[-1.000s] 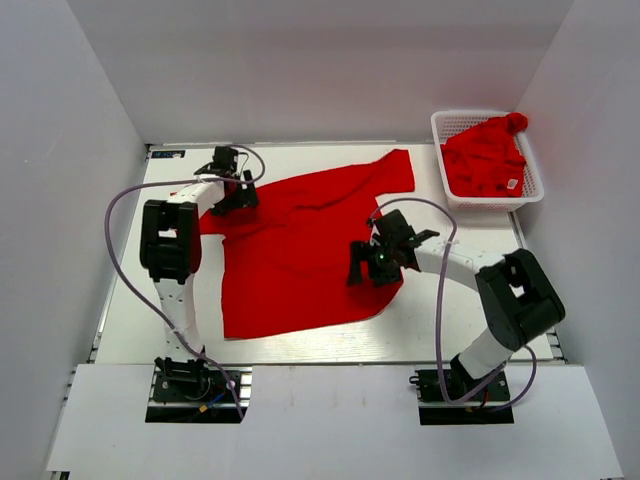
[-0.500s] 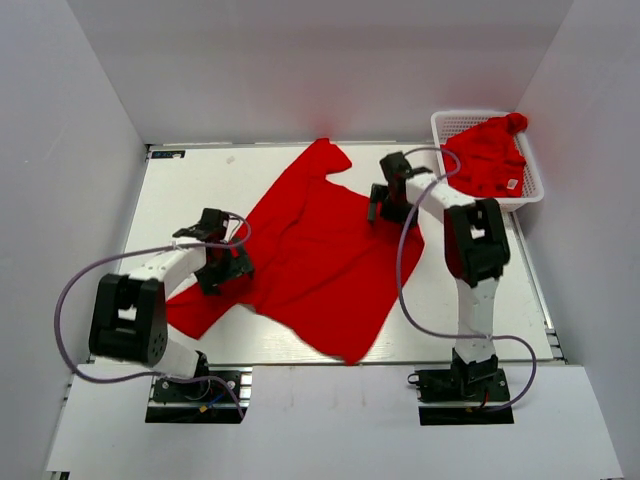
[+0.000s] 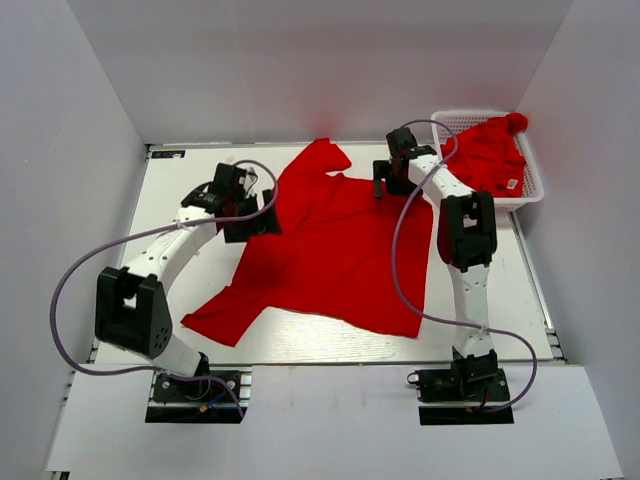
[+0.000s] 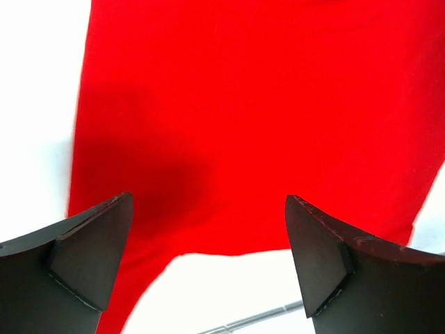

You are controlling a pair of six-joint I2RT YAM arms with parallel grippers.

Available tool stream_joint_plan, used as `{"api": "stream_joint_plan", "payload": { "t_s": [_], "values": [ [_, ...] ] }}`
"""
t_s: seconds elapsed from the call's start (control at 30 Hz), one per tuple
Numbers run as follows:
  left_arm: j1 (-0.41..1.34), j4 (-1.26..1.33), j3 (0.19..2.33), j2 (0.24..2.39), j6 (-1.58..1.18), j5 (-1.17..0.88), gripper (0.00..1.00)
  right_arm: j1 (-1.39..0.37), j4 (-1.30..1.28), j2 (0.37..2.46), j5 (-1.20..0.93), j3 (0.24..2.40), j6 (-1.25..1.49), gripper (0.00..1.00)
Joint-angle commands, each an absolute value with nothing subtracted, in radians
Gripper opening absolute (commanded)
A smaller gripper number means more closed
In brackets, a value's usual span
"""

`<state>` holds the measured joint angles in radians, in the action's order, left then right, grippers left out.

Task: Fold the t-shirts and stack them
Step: Flatten out the tshirt

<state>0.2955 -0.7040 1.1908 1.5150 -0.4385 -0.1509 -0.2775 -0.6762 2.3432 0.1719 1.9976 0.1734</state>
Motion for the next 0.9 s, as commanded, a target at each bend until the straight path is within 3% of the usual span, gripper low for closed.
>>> {"api": "stream_joint_plan", "payload": {
  "t_s": [0.0,0.27,0.37,0.53,0.87],
  "values": [
    [0.314,-0.717,1.264,1.578,-0.345,-0.1,1.0,-0.299,-0.661,2.166,0.149,1.907,0.132,0.9],
    [0.324,-0.689,1.553,1.893,-0.322,-0.014,1.0,-0.354,-0.536,1.733,0.094,1.422,0.245,0.9],
    [0.333,-0.706,1.701,2.036,-0.301,-0.014,1.0,-0.385,-0.522,1.631,0.058,1.244,0.32,0.9],
    [0.333,-0.698,1.775,2.143,-0.264,-0.023,1.0,-0.425,-0.529,1.505,0.081,0.994,0.394,0.9],
    [0.333,-0.692,1.783,2.26,-0.31,0.079,1.0,-0.41,-0.477,1.601,0.149,0.906,0.446,0.9]
  ]
}}
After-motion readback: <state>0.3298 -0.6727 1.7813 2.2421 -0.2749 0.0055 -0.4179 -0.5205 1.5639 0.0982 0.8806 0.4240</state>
